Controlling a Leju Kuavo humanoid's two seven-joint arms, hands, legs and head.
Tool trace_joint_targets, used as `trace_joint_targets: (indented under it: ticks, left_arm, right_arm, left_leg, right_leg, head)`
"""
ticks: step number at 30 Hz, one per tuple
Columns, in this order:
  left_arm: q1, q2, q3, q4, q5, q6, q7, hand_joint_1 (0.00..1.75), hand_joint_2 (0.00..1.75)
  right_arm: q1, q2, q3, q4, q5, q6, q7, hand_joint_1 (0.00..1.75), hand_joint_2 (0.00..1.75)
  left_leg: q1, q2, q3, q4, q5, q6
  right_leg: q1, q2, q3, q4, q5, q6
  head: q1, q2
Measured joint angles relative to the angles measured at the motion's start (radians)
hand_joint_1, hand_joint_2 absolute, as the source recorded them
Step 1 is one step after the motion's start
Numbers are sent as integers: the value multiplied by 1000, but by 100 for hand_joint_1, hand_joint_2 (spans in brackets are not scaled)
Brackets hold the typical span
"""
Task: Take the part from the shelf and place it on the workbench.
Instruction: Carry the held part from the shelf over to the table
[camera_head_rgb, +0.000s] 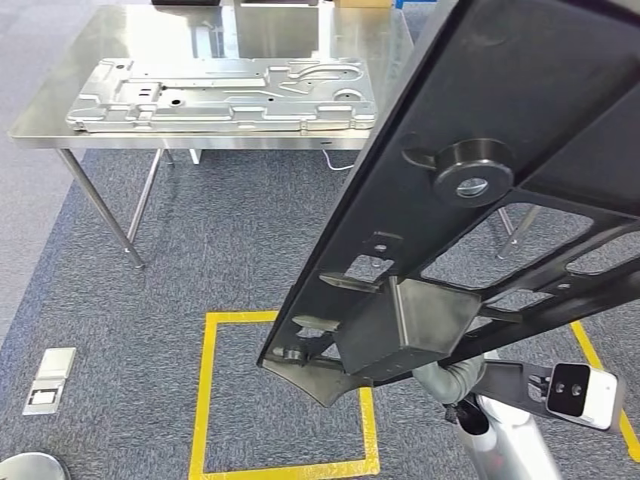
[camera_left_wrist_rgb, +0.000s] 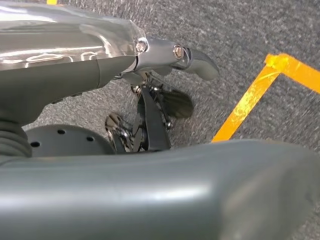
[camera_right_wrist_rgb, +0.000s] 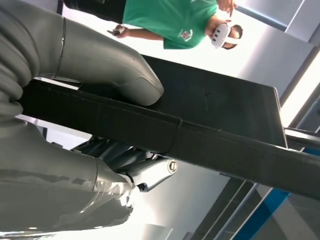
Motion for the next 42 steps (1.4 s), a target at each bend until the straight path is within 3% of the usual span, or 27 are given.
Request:
trace_joint_targets:
  ticks: [1, 3, 4, 7, 10, 12, 14, 15, 16, 18, 20, 22, 25, 27, 29, 30, 31, 32, 34, 36, 38, 40, 42]
  left_arm:
    - [0, 0, 0, 0, -1, 0, 1, 0, 175]
    - [1, 0, 0, 0, -5, 0, 1, 0, 175]
    - [-1, -1, 0, 0, -7, 0, 1, 0, 175]
    - [-4, -2, -1, 0, -12, 0, 4, 0, 175]
    - [-6, -4, -1, 0, -11, 0, 12, 0, 175]
    - [-10, -4, -1, 0, -11, 0, 15, 0, 175]
    - [-9, -4, -1, 0, -12, 2, 19, 0, 175]
    - [-8, -4, -1, 0, -12, 3, 22, 0, 175]
    - [-6, -4, -1, 0, -12, 5, 26, 0, 175]
    - [-2, -4, -1, 0, -12, 9, 33, 0, 175]
    - [-1, -4, -1, 0, -12, 12, 38, 0, 175]
    - [2, -4, -1, 0, -12, 13, 43, 0, 175]
    - [4, -4, -1, 0, -11, 14, 46, 0, 175]
    - [0, -5, -1, 0, -11, 14, 47, 0, 175]
    - [-2, -7, -1, 0, -11, 15, 47, 0, 175]
    - [-2, -9, -1, 0, -11, 15, 48, 0, 175]
    - [-1, -9, -1, 0, -11, 15, 49, 0, 175]
    - [-1, -10, -1, 0, -11, 17, 49, 0, 175]
    - [0, -11, -1, 0, -10, 20, 49, 0, 175]
    - [-2, -15, -1, 0, -10, 23, 51, 0, 175]
    - [-3, -19, -1, 0, -7, 26, 55, 0, 175]
    - [-2, -23, -1, 0, 0, 30, 57, 0, 175]
    - [-6, -23, 0, 0, 6, 35, 58, 0, 175]
  right_arm:
    - [2, 0, -3, 0, 0, 2, 0, 175, 175]
    - [4, 0, -8, -2, 0, 2, 0, 175, 175]
    - [5, -1, -11, -2, 0, 3, 0, 175, 175]
    - [14, -2, -20, -8, 1, 6, 0, 175, 175]
    - [20, -2, -28, -21, 1, 9, 0, 175, 175]
    - [21, -1, -31, -28, 1, 9, 0, 175, 175]
    - [27, -1, -32, -31, 2, 9, 0, 175, 175]
    - [31, -1, -32, -32, 3, 9, 0, 175, 175]
    - [34, -1, -33, -34, 4, 9, 0, 175, 175]
    - [37, -1, -35, -40, 5, 9, 0, 175, 175]
    - [38, -1, -38, -44, 5, 10, 0, 175, 175]
    - [43, -2, -43, -49, 4, 11, 0, 175, 175]
    - [47, -6, -55, -56, 4, 14, 0, 175, 175]
    - [46, -10, -59, -58, 4, 17, -1, 175, 175]
    - [47, -12, -61, -58, 4, 22, -1, 175, 175]
    - [48, -13, -62, -58, 4, 23, -1, 175, 175]
    - [48, -13, -62, -58, 4, 24, -1, 175, 175]
    - [48, -13, -62, -58, 4, 24, -1, 175, 175]
    - [45, -14, -62, -57, 4, 26, -1, 175, 175]
    - [39, -14, -62, -52, 5, 27, 0, 175, 175]
    - [34, -15, -61, -47, 6, 27, 1, 175, 175]
    - [26, -14, -59, -43, 6, 28, 2, 175, 175]
    - [14, -12, -58, -40, 4, 29, 4, 175, 175]
  left_leg:
    - [-1, 0, 10, 0, -7, -2]
    - [-1, -1, 33, -1, -23, -7]
    - [-1, 0, 41, 0, -30, -10]
    - [-1, 1, 50, 4, -44, -28]
    - [-1, 1, 52, 37, -55, -41]
    - [4, 0, 3, 126, -88, -54]
    - [10, 0, -75, 233, -130, -66]
    - [12, 0, -101, 256, -133, -69]
    - [14, 0, -113, 250, -116, -71]
    - [14, 0, -97, 153, -26, -69]
    - [9, 0, -83, 66, 30, -60]
    - [2, 0, -83, 43, 28, -45]
    - [4, -1, -59, 27, 23, -22]
    - [6, -1, -40, 20, 16, -9]
    - [3, -1, -30, 19, 6, -2]
    - [1, -1, -25, 19, 0, -1]
    - [0, -1, -18, 19, -6, -2]
    - [-2, -2, -8, 19, -12, -3]
    - [-4, -2, 13, 18, -26, -6]
    - [-4, -2, 22, 15, -37, -14]
    - [-5, -2, 29, 20, -37, -26]
    - [-7, -2, 40, 35, -43, -35]
    - [-4, -2, 18, 85, -77, -45]
  right_leg:
    - [0, 0, -2, -24, 32, -2]
    - [3, -1, 29, -136, 120, -8]
    - [6, -3, 41, -186, 137, -12]
    - [14, -7, 52, -233, 129, -28]
    - [4, -8, 79, -245, 138, -43]
    - [-1, -8, 93, -250, 131, -49]
    - [-1, -6, 102, -250, 119, -51]
    - [-2, -4, 110, -250, 111, -50]
    - [-2, -2, 120, -250, 103, -48]
    - [-4, -1, 145, -251, 85, -43]
    - [-5, -1, 161, -254, 71, -33]
    - [-4, 1, 168, -257, 65, -20]
    - [-3, 1, 174, -232, 58, -4]
    - [-3, 1, 132, -148, 24, -2]
    - [-1, 1, 55, -31, -23, -1]
    - [0, 1, 23, 5, -30, -1]
    - [1, 0, 5, 12, -18, -2]
    - [3, 0, 7, -20, 17, -5]
    - [8, -1, 39, -137, 104, -17]
    - [17, -2, 56, -209, 108, -31]
    - [21, -1, 62, -225, 95, -42]
    - [13, -2, 84, -241, 124, -50]
    - [5, -5, 101, -249, 125, -54]
  head:
    - [0, 0]
    - [0, 0]
    - [0, 0]
    - [1, 0]
    - [-1, 0]
    - [-4, 0]
    - [-5, 0]
    - [-5, 0]
    - [-5, 0]
    - [-5, 0]
    - [-6, 0]
    - [-6, 0]
    - [-6, 0]
    - [-5, 0]
    - [-5, 0]
    - [-5, 0]
    - [-5, 0]
    - [-5, 0]
    - [-6, 0]
    - [-6, 0]
    - [-5, 0]
    - [-6, 0]
    - [-7, 0]
